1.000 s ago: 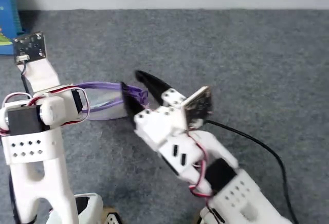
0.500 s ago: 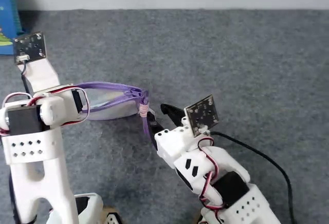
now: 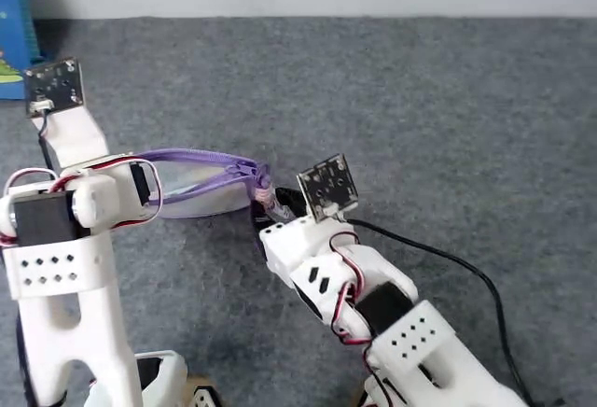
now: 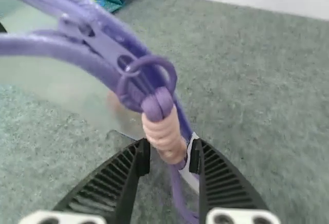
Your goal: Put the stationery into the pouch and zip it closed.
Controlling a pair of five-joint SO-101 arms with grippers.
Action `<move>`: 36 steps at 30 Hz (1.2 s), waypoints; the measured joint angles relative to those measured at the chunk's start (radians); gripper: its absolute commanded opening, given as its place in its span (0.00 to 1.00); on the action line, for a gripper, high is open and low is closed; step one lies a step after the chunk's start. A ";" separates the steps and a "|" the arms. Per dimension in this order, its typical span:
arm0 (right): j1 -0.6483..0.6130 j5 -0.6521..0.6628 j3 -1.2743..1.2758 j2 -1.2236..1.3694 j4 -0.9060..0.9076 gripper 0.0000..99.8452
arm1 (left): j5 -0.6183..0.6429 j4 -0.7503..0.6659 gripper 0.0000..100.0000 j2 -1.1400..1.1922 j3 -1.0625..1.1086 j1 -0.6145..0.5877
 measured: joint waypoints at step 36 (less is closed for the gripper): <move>0.066 0.028 0.034 -0.359 0.249 0.01 | -0.048 -0.109 0.25 -0.002 0.018 0.060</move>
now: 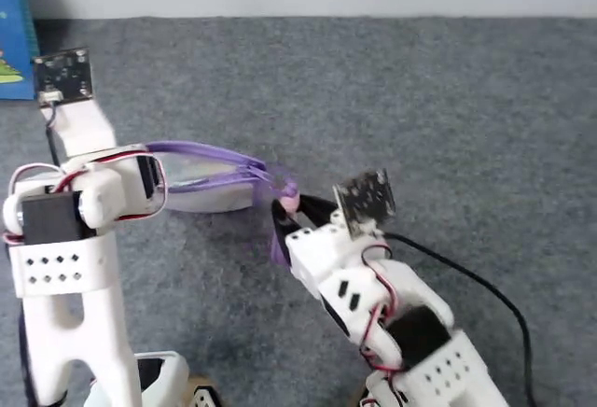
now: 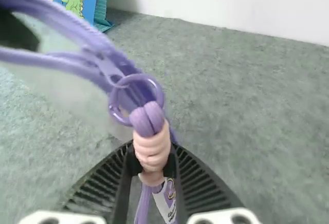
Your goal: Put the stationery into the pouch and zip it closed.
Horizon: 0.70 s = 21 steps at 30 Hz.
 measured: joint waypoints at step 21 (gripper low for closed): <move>-0.057 0.003 0.023 -0.318 0.288 0.01 | -0.153 -0.356 0.28 0.057 0.015 0.535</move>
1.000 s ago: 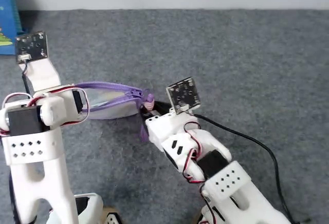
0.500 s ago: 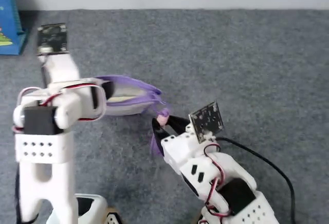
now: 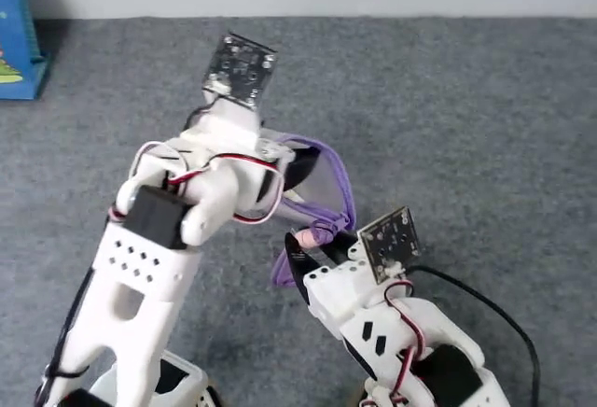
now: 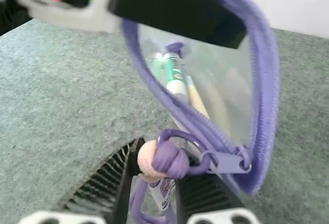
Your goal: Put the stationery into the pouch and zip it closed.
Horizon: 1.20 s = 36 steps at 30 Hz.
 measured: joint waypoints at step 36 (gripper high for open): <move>0.138 0.029 0.086 -0.049 -0.072 0.01 | -0.028 0.405 0.38 0.106 -0.526 0.170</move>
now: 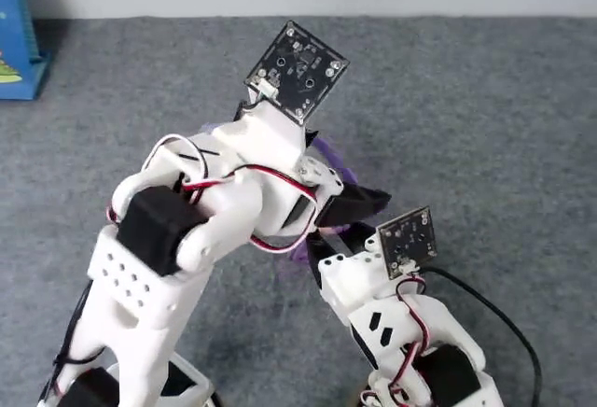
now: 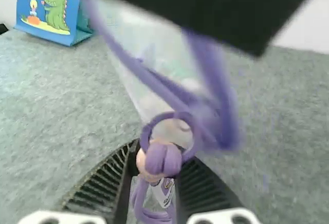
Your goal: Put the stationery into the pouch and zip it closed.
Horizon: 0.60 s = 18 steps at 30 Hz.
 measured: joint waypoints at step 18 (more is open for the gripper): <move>0.006 -0.029 0.069 0.008 -0.163 0.01 | -0.321 0.181 0.37 -0.209 0.078 -0.359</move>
